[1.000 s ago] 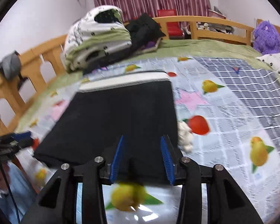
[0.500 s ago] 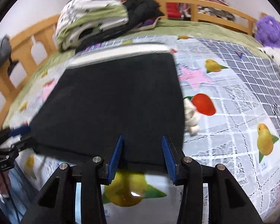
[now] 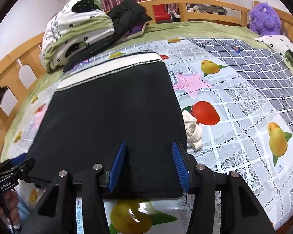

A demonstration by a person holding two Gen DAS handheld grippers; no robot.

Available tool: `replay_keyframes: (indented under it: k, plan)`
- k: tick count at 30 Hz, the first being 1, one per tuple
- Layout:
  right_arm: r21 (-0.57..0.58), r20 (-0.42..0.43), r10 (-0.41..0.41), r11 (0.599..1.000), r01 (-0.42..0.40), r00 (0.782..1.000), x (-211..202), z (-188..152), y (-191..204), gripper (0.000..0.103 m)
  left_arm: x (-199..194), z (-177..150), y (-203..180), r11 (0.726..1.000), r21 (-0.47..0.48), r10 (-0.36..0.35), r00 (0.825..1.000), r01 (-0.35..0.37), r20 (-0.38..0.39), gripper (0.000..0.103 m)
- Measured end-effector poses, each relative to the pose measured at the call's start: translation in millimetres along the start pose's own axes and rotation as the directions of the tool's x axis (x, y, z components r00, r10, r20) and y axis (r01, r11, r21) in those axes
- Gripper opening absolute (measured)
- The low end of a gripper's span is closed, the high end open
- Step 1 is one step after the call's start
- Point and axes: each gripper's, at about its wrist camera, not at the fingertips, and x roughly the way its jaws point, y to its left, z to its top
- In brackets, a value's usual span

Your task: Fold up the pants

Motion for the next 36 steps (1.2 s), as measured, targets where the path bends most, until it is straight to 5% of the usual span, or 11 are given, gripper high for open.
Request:
replay_keyframes:
  k: [9, 15, 23, 30, 31, 33, 36]
  plan:
    - [0.028, -0.039, -0.025, 0.999, 0.026, 0.999, -4.3, -10.1, -4.5, 0.052, -6.3, -8.0, 11.4, 0.998, -0.032, -0.061, 0.996, 0.059, -0.061, 0.065]
    - [0.084, -0.086, -0.018, 0.996, 0.025, 0.996, -22.3, -9.1, 3.5, 0.052, -46.1, -4.5, -2.2, 1.0, 0.006, -0.017, 1.0, 0.017, 0.016, 0.065]
    - [0.074, 0.067, -0.064, 0.996, 0.059, 0.996, -102.7, -1.4, 26.0, 0.062, -110.1, -2.1, -9.6, 0.998, -0.064, 0.013, 0.991, -0.005, 0.136, 0.07]
    - [0.001, 0.126, -0.184, 0.983, 0.185, 0.975, -163.9, -8.3, 41.7, 0.063, -167.4, -14.8, -37.2, 0.999, 0.005, 0.036, 0.967, -0.039, 0.252, 0.078]
    - [-0.004, 0.133, -0.191, 0.981, 0.194, 0.972, -171.8, -11.4, 43.2, 0.066, -172.3, -15.1, -40.7, 0.999, 0.013, 0.043, 0.964, -0.049, 0.262, 0.079]
    - [-0.006, 0.137, -0.193, 0.981, 0.196, 0.972, -181.0, -17.5, 43.5, 0.091, -179.7, -16.1, -47.8, 0.997, 0.027, 0.056, 0.96, -0.065, 0.275, 0.08]
    - [-0.013, 0.159, -0.17, 0.985, 0.174, 0.973, -195.2, -27.8, 44.9, 0.095, -186.9, -17.7, -57.1, 0.995, 0.043, 0.074, 0.955, -0.09, 0.288, 0.083]
